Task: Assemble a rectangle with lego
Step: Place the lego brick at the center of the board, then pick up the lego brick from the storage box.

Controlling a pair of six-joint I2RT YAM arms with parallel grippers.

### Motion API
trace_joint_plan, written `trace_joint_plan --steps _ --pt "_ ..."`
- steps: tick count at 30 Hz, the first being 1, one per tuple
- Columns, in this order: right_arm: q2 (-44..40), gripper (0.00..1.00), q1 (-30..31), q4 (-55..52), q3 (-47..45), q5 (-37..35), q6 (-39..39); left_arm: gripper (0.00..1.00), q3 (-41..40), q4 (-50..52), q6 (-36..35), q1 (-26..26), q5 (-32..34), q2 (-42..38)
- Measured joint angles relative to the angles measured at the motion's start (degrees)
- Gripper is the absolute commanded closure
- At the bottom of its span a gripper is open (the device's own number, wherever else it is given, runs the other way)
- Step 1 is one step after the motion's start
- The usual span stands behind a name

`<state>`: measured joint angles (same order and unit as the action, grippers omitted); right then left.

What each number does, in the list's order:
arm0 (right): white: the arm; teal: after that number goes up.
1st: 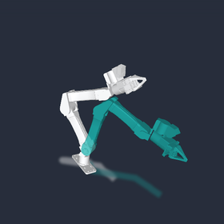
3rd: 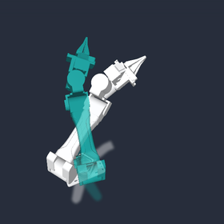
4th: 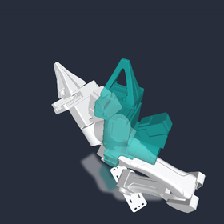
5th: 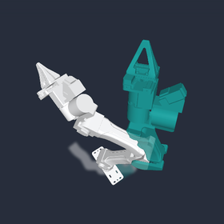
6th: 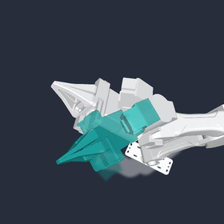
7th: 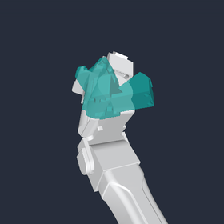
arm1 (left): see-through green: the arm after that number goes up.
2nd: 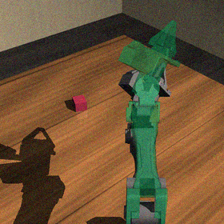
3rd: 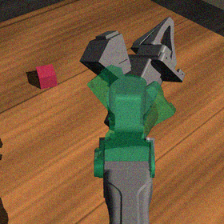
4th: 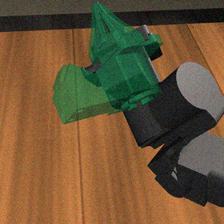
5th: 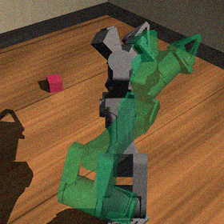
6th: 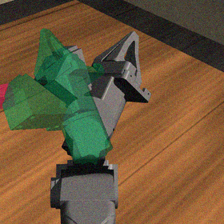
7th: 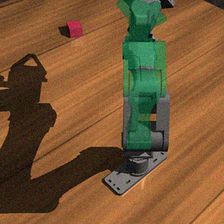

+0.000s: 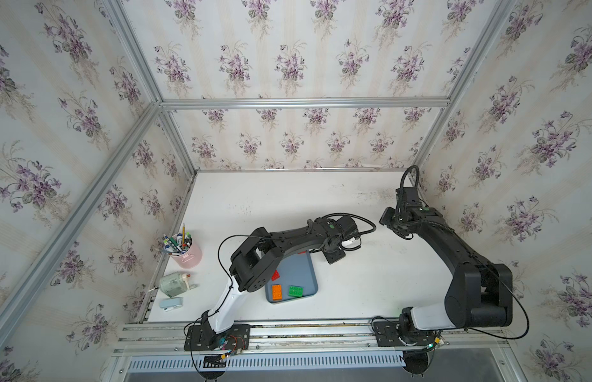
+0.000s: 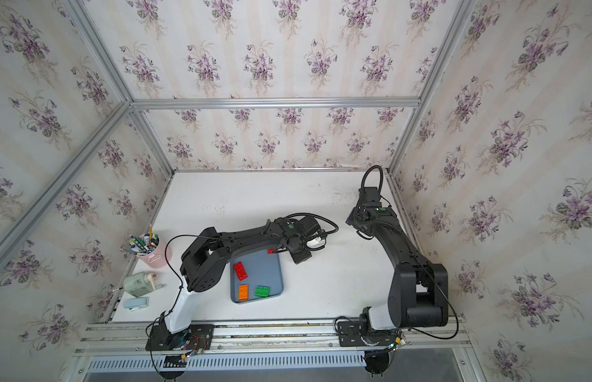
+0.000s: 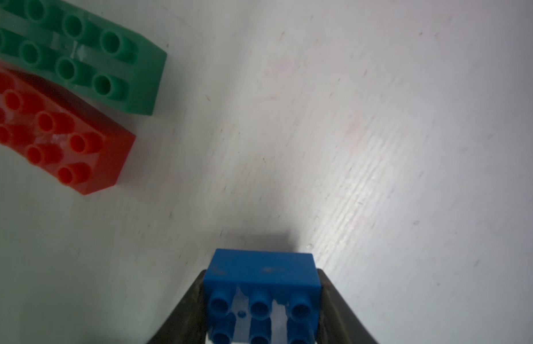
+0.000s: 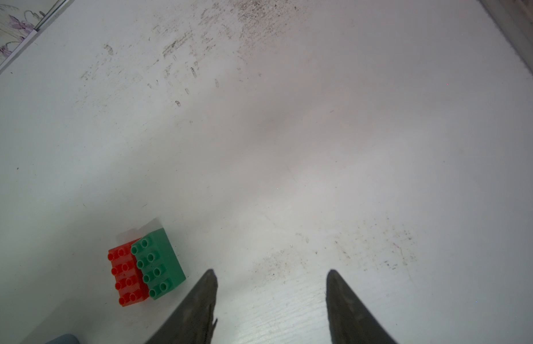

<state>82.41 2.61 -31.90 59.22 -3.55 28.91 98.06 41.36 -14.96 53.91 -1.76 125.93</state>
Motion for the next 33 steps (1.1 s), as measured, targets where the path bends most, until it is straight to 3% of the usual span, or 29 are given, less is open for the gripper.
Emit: trace_joint_plan --steps 7,12,16,22,25,28,33 --pt "-1.05 0.41 -1.01 -0.04 -0.13 -0.02 -0.22 0.46 3.23 0.26 -2.12 0.37 1.29 3.54" --pt "-1.16 0.41 -1.11 -0.07 -0.28 0.02 -0.35 0.28 2.82 -0.66 -2.56 0.7 2.23 3.1" --pt "-1.16 0.41 -1.11 -0.04 -0.28 0.24 -0.35 0.22 0.9 -1.01 -2.93 0.76 2.29 1.51" --pt "-1.75 0.41 -1.11 0.0 -0.28 1.46 -0.44 0.09 -5.2 -4.81 -0.96 -0.2 5.92 -7.96" --pt "-1.92 0.41 -0.57 0.24 -0.22 2.1 -1.05 0.0 -9.94 -7.45 2.75 -2.67 8.7 -16.83" --pt "-1.62 0.41 3.08 0.17 0.35 1.49 -2.23 0.0 -12.98 -7.91 8.94 -5.75 10.8 -24.59" --pt "1.44 0.41 10.75 0.26 3.37 0.0 -3.34 0.0 -15.91 -2.6 25.49 -11.78 11.43 -29.9"
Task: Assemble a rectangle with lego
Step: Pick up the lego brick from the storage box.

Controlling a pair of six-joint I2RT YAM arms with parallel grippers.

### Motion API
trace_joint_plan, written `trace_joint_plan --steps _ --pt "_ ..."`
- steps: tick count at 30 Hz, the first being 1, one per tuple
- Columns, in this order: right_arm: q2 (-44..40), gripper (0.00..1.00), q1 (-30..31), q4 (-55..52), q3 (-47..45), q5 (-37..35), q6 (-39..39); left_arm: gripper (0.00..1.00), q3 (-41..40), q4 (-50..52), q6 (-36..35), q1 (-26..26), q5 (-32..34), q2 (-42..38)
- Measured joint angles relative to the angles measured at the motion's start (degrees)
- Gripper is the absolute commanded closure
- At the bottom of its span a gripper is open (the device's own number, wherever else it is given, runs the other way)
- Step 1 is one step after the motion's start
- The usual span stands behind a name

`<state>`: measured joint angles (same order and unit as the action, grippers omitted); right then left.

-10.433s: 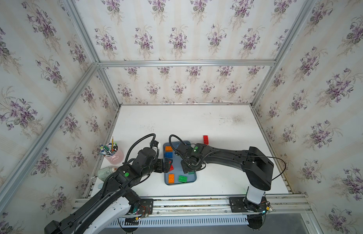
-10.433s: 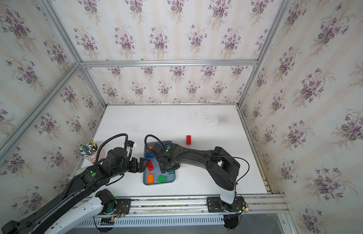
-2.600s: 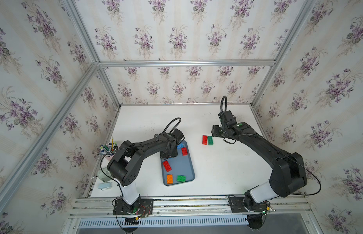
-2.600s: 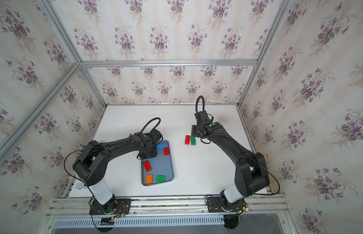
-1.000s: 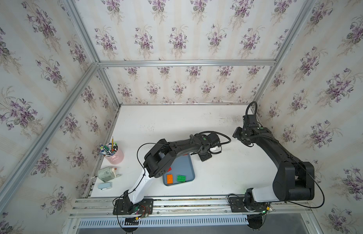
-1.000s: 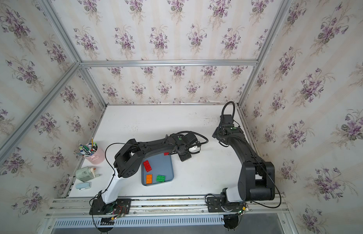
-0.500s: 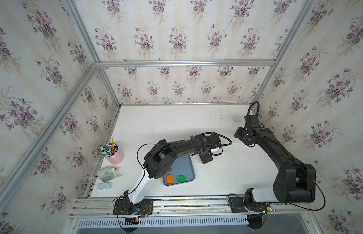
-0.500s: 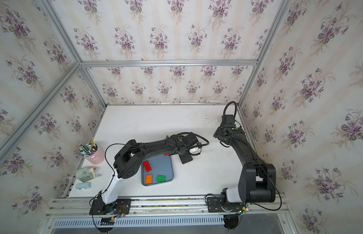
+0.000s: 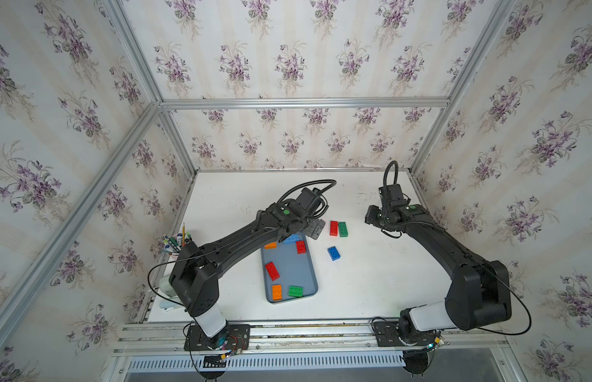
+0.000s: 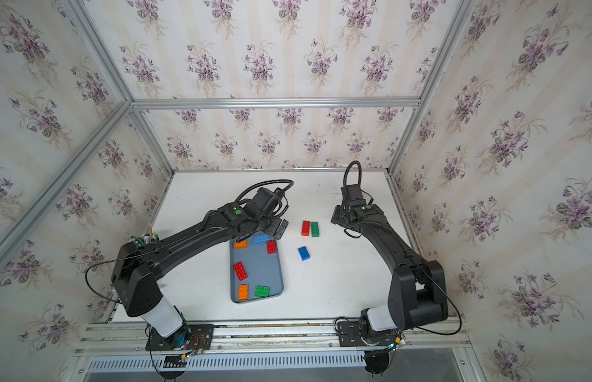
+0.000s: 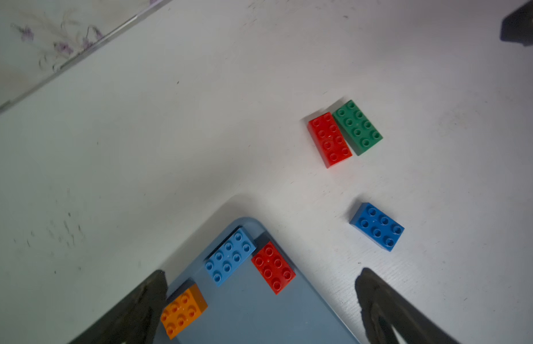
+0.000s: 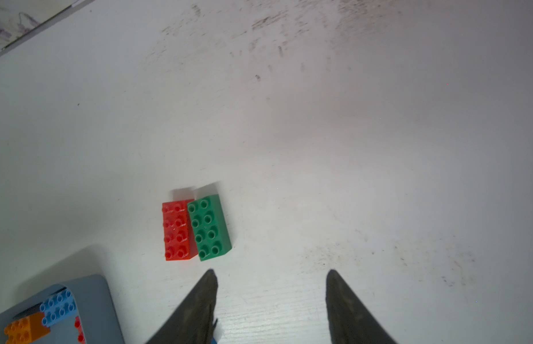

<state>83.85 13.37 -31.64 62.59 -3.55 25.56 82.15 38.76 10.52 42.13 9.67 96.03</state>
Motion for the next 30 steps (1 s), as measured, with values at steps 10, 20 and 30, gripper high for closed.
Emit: trace_joint_plan --steps 10,20,30 --pt "3.41 0.42 3.56 -0.22 2.82 1.42 -0.11 0.08 -9.01 8.33 23.91 -7.39 0.04 1.09" --pt "3.39 0.42 3.89 -0.39 1.36 2.05 -0.5 0.19 -7.65 10.36 33.4 -9.14 1.36 7.28" --pt "4.31 0.43 3.89 -0.39 1.55 1.79 -1.53 0.34 -8.41 8.2 34.34 -9.62 2.32 11.15"
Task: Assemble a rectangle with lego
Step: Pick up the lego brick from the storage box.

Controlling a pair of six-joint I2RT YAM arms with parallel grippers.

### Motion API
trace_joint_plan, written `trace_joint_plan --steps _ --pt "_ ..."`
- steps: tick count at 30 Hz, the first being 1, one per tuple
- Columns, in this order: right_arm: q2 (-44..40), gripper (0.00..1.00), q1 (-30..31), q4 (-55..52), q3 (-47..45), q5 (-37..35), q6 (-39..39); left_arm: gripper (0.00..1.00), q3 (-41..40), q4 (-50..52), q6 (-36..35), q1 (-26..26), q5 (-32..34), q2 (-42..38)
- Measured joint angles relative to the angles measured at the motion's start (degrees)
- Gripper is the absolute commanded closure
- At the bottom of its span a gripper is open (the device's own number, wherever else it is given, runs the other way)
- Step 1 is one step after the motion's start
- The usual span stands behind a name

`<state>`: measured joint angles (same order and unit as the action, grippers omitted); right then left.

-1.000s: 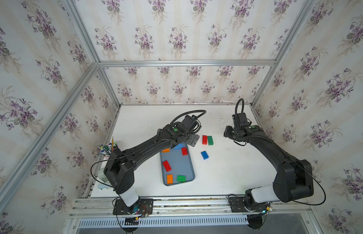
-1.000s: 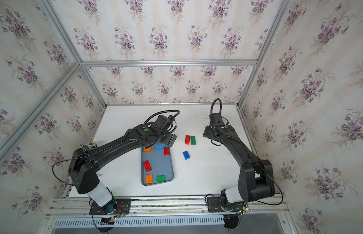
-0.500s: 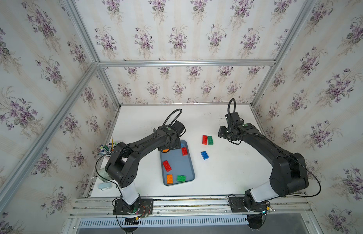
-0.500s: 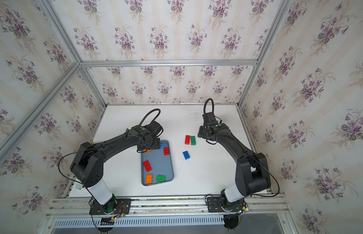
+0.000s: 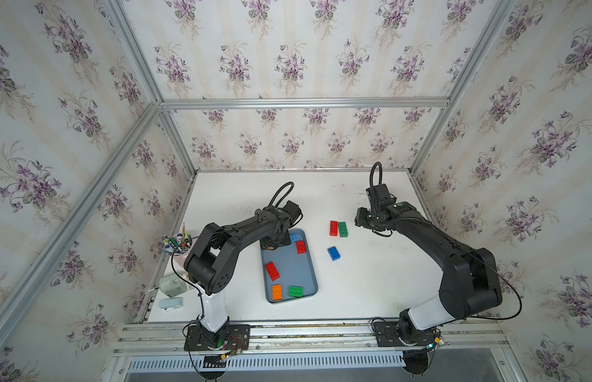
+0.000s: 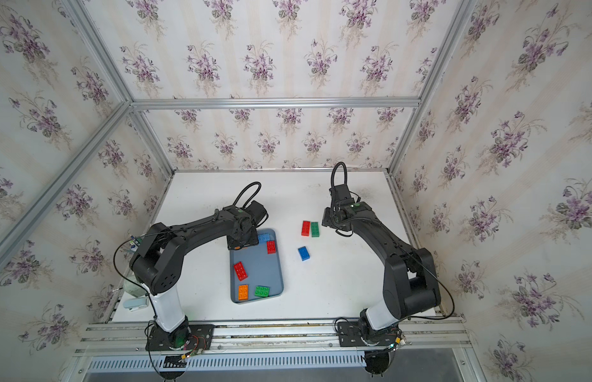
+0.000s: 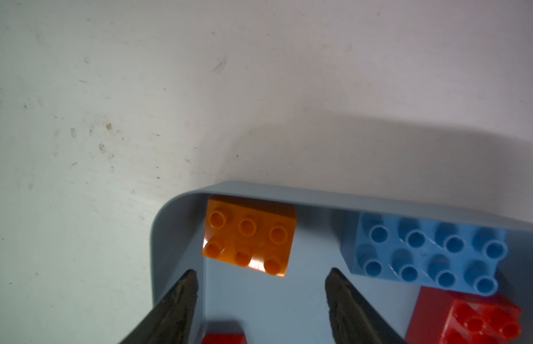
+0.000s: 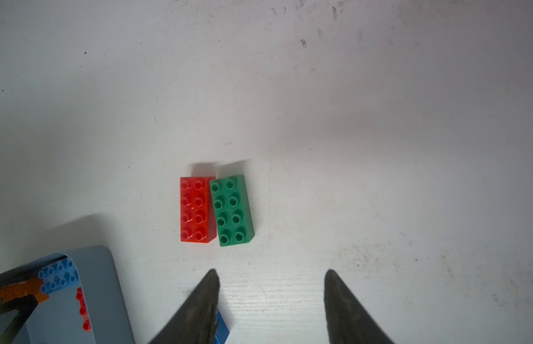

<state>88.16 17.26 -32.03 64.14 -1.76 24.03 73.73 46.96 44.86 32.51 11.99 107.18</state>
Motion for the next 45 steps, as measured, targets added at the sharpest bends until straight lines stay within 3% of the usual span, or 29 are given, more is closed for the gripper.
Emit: trace_joint_plan --steps 16,31,38,45 --pt "0.79 0.43 0.0 0.02 -0.46 -0.79 -0.02 0.3 -1.44 -3.63 -3.52 -2.34 0.04 0.87" --pt "0.87 0.43 0.0 -0.68 -0.02 -1.81 0.0 0.57 -2.71 -7.85 -5.44 -3.87 -1.53 2.71" --pt "0.81 0.43 0.0 -0.94 0.22 -2.45 0.07 0.58 -3.21 -7.58 -6.29 -3.98 -1.9 0.94" --pt "0.74 0.43 -0.02 -1.36 1.33 -5.27 1.16 0.58 -2.38 -4.87 -9.33 -0.79 0.96 -6.58"
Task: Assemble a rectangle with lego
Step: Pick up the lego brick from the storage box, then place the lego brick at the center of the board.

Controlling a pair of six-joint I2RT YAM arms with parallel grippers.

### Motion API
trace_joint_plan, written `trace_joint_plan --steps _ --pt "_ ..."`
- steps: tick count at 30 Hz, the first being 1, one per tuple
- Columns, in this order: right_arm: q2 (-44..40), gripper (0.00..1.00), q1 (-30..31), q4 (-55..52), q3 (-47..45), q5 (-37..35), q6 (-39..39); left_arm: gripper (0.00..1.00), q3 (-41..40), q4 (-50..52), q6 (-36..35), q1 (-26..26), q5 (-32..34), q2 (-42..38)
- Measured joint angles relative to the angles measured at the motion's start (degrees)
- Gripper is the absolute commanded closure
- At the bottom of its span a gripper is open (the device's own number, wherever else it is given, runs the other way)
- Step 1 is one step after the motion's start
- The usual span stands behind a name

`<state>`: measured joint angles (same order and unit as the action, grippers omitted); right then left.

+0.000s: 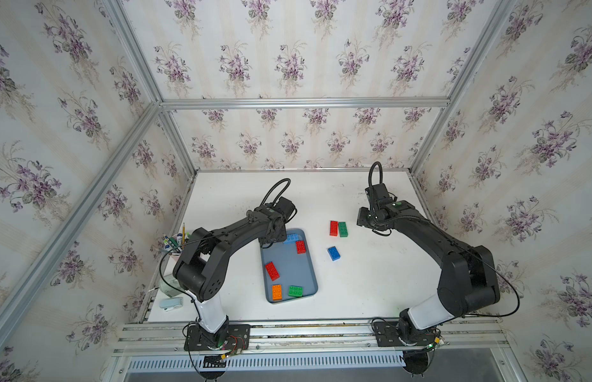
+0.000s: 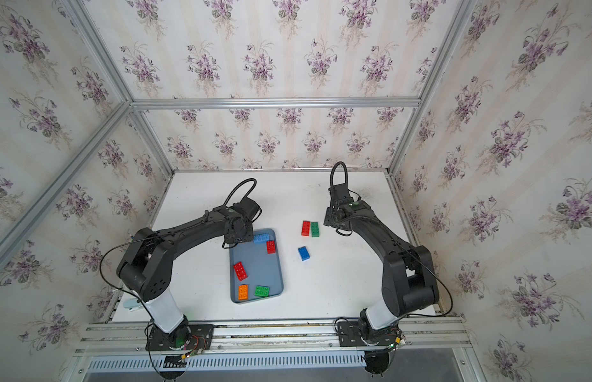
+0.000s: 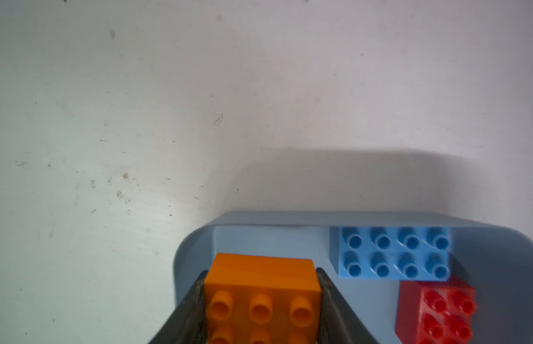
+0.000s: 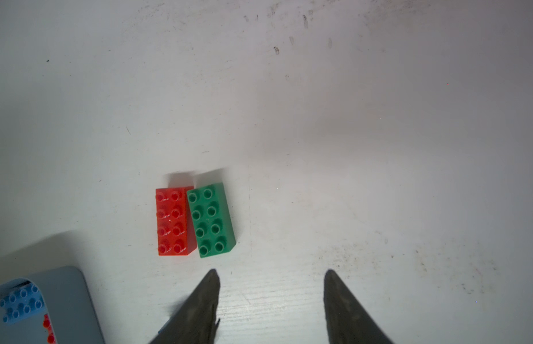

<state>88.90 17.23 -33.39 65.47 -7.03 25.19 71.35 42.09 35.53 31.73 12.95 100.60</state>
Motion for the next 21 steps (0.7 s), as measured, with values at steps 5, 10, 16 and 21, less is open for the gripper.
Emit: trace_joint_plan --steps 5,10,16,21 --pt "-0.39 0.42 -2.23 -0.74 0.83 -2.4 0.98 0.54 4.79 0.17 -7.8 8.09 2.64 -2.62" --pt "-2.91 0.42 -12.57 -0.07 -2.23 -0.59 4.02 0.52 8.02 -3.19 -20.35 19.69 1.95 -2.36" --pt "-8.85 0.42 -22.14 1.11 -9.84 5.99 7.3 0.54 9.27 -5.75 -31.01 26.16 -6.23 3.23" --pt "-11.32 0.42 -25.0 1.75 -11.19 7.93 7.85 0.56 13.25 -5.99 -36.33 27.96 -13.53 9.81"
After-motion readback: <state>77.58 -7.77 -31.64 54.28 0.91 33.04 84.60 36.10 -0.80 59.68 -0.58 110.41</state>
